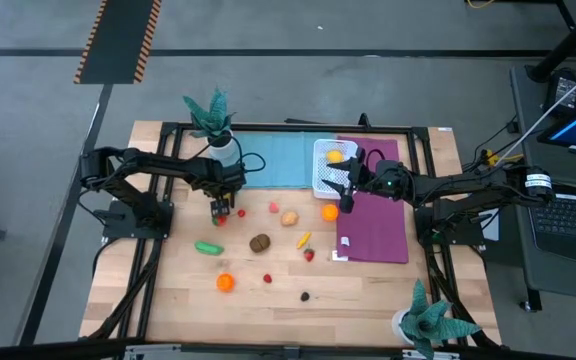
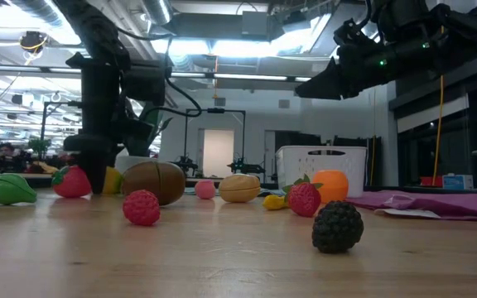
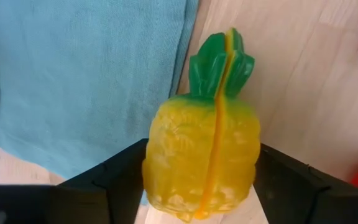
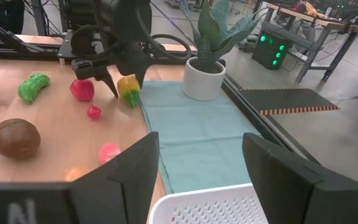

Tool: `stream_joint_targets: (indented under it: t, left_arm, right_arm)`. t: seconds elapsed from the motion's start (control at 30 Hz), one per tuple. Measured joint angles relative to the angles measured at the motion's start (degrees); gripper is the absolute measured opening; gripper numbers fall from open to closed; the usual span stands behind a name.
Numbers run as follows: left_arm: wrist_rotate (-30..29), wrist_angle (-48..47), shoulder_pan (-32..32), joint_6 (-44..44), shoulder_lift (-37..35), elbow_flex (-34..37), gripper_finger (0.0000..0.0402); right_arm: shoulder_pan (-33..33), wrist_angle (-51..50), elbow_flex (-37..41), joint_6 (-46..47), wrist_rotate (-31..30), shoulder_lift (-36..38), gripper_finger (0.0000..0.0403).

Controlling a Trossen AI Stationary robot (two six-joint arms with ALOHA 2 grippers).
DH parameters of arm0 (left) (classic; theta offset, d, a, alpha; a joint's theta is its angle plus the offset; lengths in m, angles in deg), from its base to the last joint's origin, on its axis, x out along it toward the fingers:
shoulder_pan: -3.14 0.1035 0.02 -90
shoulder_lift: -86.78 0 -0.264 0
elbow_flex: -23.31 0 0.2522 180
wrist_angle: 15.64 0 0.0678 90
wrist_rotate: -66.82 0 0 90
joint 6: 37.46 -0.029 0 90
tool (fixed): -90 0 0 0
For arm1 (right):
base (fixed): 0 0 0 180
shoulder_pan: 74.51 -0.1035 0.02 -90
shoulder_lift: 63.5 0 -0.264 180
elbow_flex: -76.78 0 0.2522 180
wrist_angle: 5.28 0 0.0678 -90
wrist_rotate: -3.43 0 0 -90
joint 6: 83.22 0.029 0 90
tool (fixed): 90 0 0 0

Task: Pick and placing Produce into tupperware
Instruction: Put the yellow pineapple into the white container

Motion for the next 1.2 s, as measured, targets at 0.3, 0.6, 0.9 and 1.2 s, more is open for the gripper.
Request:
stream_joint_targets:
  t: [0.3,0.6,0.9,1.2]
  left_arm:
    - [-0.7,0.9,0.0,1.9,0.0,0.0,0.0182]
    - [-0.7,0.5,0.0,3.1,0.0,0.0,0.0173]
    - [1.3,0.9,0.0,2.9,-4.5,0.0,0.0166]
    - [3.4,4.8,0.0,2.6,-17.4,0.0,0.0164]
  right_arm:
    - [0.0,0.0,0.0,0.2,0.0,0.0,0.0232]
    - [0.0,0.0,0.0,0.2,0.0,0.0,0.0232]
    - [0.0,-0.8,0.0,0.5,0.0,0.0,0.0232]
    - [0.0,-1.4,0.0,0.5,0.0,0.0,0.0232]
